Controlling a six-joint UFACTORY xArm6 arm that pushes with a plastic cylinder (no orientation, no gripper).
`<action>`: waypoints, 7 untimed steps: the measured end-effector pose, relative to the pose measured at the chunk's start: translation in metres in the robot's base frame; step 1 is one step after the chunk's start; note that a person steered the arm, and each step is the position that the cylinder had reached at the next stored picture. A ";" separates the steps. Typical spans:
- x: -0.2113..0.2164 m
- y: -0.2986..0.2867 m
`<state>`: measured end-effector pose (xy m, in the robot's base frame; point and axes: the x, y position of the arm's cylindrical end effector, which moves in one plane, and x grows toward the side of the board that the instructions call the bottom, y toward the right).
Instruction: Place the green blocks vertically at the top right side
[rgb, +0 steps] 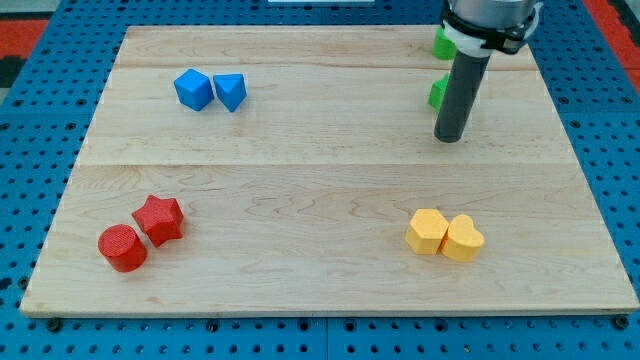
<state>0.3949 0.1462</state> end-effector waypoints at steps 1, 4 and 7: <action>-0.011 -0.001; 0.011 0.007; -0.092 0.036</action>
